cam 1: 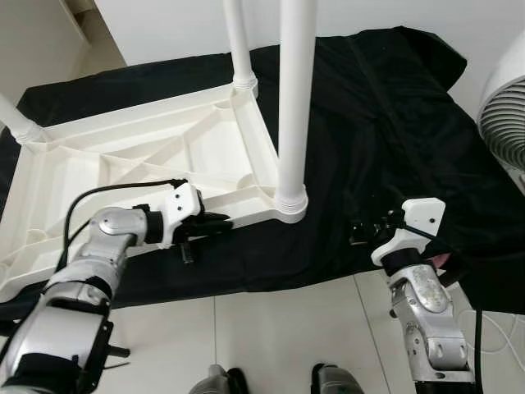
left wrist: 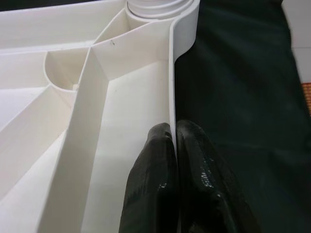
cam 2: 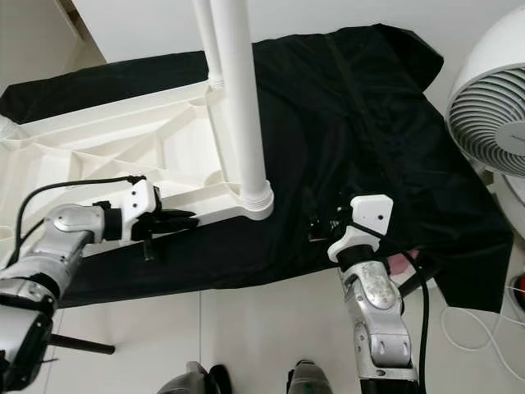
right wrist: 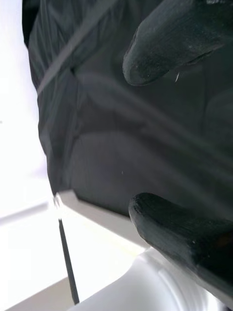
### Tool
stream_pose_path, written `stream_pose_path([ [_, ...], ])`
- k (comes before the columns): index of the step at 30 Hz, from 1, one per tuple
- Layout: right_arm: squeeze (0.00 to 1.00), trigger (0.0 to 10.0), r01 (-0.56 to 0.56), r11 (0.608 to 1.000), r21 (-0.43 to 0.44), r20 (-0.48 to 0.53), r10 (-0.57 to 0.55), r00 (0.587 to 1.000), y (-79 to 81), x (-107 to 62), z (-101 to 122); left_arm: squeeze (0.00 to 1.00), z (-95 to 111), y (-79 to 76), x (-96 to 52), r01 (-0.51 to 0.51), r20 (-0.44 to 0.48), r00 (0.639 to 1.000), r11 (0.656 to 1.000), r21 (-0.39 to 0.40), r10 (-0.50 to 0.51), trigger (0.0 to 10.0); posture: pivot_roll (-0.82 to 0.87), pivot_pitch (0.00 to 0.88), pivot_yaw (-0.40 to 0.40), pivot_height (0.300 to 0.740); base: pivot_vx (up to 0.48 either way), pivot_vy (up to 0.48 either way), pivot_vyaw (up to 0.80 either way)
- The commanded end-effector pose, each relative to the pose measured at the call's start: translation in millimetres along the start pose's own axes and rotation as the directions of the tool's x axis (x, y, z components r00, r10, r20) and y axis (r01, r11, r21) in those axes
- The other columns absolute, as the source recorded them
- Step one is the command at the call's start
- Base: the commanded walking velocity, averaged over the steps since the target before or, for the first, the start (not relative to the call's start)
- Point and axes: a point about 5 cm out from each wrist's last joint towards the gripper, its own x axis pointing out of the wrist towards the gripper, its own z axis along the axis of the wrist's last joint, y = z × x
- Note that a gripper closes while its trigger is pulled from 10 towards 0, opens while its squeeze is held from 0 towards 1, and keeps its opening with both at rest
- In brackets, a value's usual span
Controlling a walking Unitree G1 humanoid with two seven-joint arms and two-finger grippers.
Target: Building children table
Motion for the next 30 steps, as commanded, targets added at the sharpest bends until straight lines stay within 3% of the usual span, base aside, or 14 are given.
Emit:
stream_pose_path([
  [1,0.0,10.0,-0.017,1.0,0.008,-0.011,0.017,1.0,4.6,2.0,-3.2,0.0,-1.7,-10.2,20.6,-0.187,0.128,0.971,0.977,-0.106,0.2,4.0,-0.14,0.15,0.139,0.74,0.0,0.0,0.0],
  [2,0.0,10.0,-0.017,1.0,0.008,-0.011,0.017,1.0,4.6,2.0,-3.2,0.0,-1.7,-10.2,20.6,-0.187,0.128,0.971,0.977,-0.106,0.2,4.0,-0.14,0.15,0.139,0.74,0.0,0.0,0.0],
  [3,0.0,10.0,-0.02,1.0,0.007,-0.011,0.02,1.0,4.3,2.7,-3.0,0.0,0.3,-16.2,27.6,-0.174,0.138,0.973,0.98,-0.099,0.186,10.0,-0.14,0.153,0.138,0.74,0.0,0.0,0.0],
  [6,0.0,10.0,-0.022,1.0,0.005,-0.01,0.022,1.0,3.9,4.1,-2.9,0.0,3.9,-24.0,35.0,-0.151,0.157,0.974,0.984,-0.09,0.164,10.0,-0.14,0.153,0.133,0.74,0.0,0.0,0.0],
  [7,0.0,10.0,-0.026,1.0,0.002,-0.01,0.026,1.0,3.9,5.1,-3.0,1.0,4.7,-23.9,34.6,-0.146,0.162,0.973,0.984,-0.107,0.162,10.0,-0.14,0.152,0.129,0.74,0.0,0.0,0.0],
  [9,0.0,10.0,-0.031,1.0,-0.001,-0.01,0.031,0.999,3.8,6.2,-3.2,1.0,5.6,-23.3,33.2,-0.142,0.164,0.973,0.981,-0.131,0.163,10.0,-0.14,0.152,0.129,0.74,0.0,0.0,0.0],
  [13,0.0,10.0,-0.033,0.999,-0.003,-0.009,0.033,0.999,2.5,8.3,-3.3,1.0,10.6,-16.1,26.2,-0.19,0.161,0.966,0.977,-0.1,0.204,10.0,-0.13,0.15,0.129,0.74,0.0,0.0,0.0],
  [14,0.0,10.0,-0.034,0.999,-0.004,-0.006,0.034,0.999,2.2,10.0,-3.0,0.1,11.2,-13.3,24.0,-0.207,0.147,0.965,0.974,-0.092,0.219,10.0,-0.13,0.149,0.131,0.74,0.0,0.0,0.0],
  [15,0.0,10.0,-0.036,0.999,-0.002,0.005,0.036,0.999,2.2,13.2,-1.7,0.0,10.8,-9.9,18.7,-0.235,0.108,0.964,0.969,-0.074,0.242,10.0,-0.13,0.15,0.131,0.74,0.0,0.0,0.0],
  [21,0.0,10.0,-0.04,0.999,-0.002,0.012,0.04,0.999,1.4,13.7,-0.6,0.0,11.1,-4.6,8.2,-0.269,0.081,0.958,0.96,-0.074,0.274,10.0,-0.13,0.15,0.133,0.74,0.0,0.0,0.0],
  [24,0.0,10.0,-0.027,1.0,0.001,0.006,0.027,1.0,-5.7,8.4,-1.6,0.0,20.3,6.7,-17.1,-0.357,0.077,0.93,0.932,-0.058,0.36,10.0,-0.13,0.146,0.133,0.74,0.0,0.0,0.0],
  [30,0.0,10.0,-0.015,1.0,0.022,0.009,0.015,1.0,-11.8,4.0,-3.0,0.0,25.1,8.1,-30.1,-0.402,0.089,0.908,0.911,-0.095,0.41,10.0,-0.13,0.122,0.136,0.74,0.0,0.0,0.0],
])
